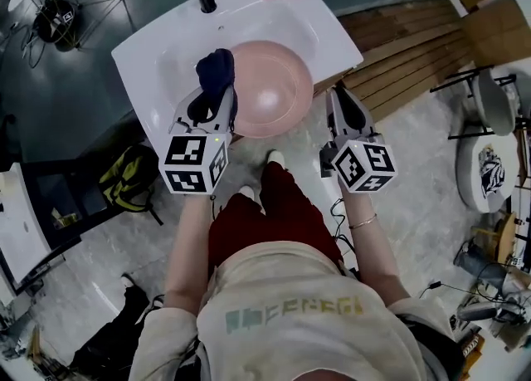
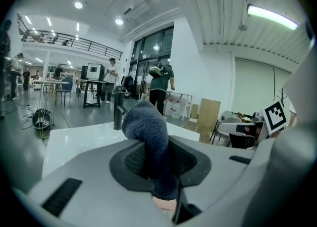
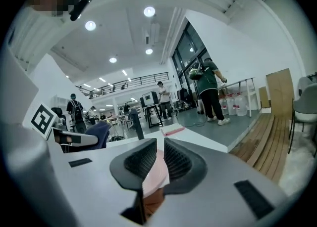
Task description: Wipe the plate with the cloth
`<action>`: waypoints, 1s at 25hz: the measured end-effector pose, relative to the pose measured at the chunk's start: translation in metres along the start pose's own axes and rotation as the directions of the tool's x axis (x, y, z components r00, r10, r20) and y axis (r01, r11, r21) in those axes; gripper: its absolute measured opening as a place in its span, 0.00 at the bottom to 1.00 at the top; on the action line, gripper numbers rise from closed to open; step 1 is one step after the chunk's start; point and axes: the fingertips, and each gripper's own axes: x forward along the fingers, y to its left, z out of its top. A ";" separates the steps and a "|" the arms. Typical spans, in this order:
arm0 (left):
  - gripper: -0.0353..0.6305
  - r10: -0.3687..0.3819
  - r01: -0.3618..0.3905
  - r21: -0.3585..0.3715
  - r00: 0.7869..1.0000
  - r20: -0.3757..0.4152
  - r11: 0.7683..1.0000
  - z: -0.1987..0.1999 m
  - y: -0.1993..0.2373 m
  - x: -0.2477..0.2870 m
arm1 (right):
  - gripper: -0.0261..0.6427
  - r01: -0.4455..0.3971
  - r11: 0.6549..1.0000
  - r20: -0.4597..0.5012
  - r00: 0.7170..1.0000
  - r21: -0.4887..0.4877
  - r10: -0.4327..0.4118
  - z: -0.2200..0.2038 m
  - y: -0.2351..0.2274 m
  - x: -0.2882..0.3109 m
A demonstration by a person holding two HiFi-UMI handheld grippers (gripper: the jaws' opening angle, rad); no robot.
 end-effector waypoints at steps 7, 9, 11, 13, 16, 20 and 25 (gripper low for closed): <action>0.17 -0.044 0.042 0.021 0.995 0.093 0.999 0.013 -0.011 -0.038 | 0.13 -0.020 1.000 0.122 0.992 -0.008 0.021 0.025 0.035 -0.045; 0.17 -0.057 0.054 0.033 0.990 0.128 0.998 0.019 -0.015 -0.053 | 0.10 -0.028 0.999 0.137 0.990 -0.026 0.032 0.026 0.047 -0.057; 0.17 -0.078 0.071 0.045 0.983 0.165 0.996 0.026 -0.018 -0.068 | 0.10 -0.029 0.999 0.141 0.989 -0.045 0.035 0.026 0.058 -0.067; 0.17 -0.092 0.085 0.048 0.976 0.195 0.995 0.030 -0.020 -0.081 | 0.09 -0.025 0.997 0.141 0.989 -0.068 0.035 0.026 0.068 -0.075; 0.17 -0.105 0.097 0.044 0.969 0.225 0.994 0.031 -0.020 -0.099 | 0.09 -0.027 0.995 0.143 0.989 -0.096 0.041 0.026 0.082 -0.085; 0.17 -0.129 0.119 0.053 0.962 0.240 0.991 0.029 -0.025 -0.117 | 0.09 -0.027 0.995 0.160 0.986 -0.095 0.042 0.025 0.096 -0.099; 0.17 -0.152 0.146 0.042 0.958 0.241 0.988 0.022 -0.030 -0.133 | 0.09 -0.011 0.995 0.156 0.987 -0.103 0.027 0.019 0.106 -0.118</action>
